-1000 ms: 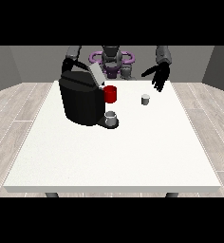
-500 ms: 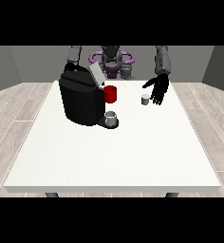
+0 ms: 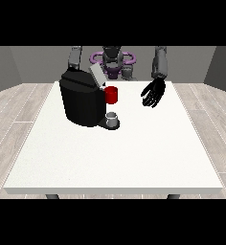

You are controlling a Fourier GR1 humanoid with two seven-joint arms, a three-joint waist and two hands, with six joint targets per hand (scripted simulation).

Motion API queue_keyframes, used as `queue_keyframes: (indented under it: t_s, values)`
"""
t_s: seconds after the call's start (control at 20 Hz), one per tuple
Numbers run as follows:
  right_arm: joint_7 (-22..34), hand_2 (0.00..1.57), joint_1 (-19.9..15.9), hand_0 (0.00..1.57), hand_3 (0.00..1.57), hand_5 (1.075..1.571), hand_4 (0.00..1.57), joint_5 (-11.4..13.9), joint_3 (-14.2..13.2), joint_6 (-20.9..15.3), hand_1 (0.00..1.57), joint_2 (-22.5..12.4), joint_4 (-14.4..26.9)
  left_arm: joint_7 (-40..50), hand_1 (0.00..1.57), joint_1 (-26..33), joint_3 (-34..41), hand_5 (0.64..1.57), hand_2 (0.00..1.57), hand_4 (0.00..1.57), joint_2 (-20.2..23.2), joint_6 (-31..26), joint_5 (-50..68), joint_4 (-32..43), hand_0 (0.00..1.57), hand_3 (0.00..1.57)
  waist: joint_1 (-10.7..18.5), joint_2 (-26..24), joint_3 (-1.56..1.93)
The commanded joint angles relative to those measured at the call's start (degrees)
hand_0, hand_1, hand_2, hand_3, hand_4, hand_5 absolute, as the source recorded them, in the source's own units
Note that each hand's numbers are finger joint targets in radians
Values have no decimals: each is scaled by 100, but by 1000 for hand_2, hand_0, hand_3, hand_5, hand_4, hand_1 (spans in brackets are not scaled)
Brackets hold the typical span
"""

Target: Insert the coffee pod into the coffee machine and close the lid

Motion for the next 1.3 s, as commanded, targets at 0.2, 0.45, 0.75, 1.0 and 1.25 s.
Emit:
queue_keyframes:
  t_s: [0.2,0.45,0.75,1.0,1.25]
  values:
    - [-14,0,-75,0,0,1571,0,-195,-117,309,0,-116,199,-186,757,21,-493,1571,950,339,27,294,-946,558,757,811,-55,-140,1]
    - [-589,0,-24,0,0,1571,0,-114,-200,124,0,-16,675,193,757,-236,-678,1571,928,348,145,-205,-1310,746,757,769,14,-119,4]
    - [-324,0,-184,0,0,1571,0,-314,-405,318,0,-219,733,-246,870,-454,-417,1571,1021,413,-4,52,-1503,1346,870,921,10,-176,0]
    - [-137,0,52,0,0,1571,0,110,-128,-64,0,-44,701,-652,1190,-563,-208,1571,1287,506,48,162,-1486,1515,1190,1216,-38,-315,-1]
    - [174,0,85,0,0,1571,0,413,125,-272,0,99,667,-787,1451,-859,114,1571,1437,521,-239,-491,-835,1316,1451,1359,-75,-634,-2]
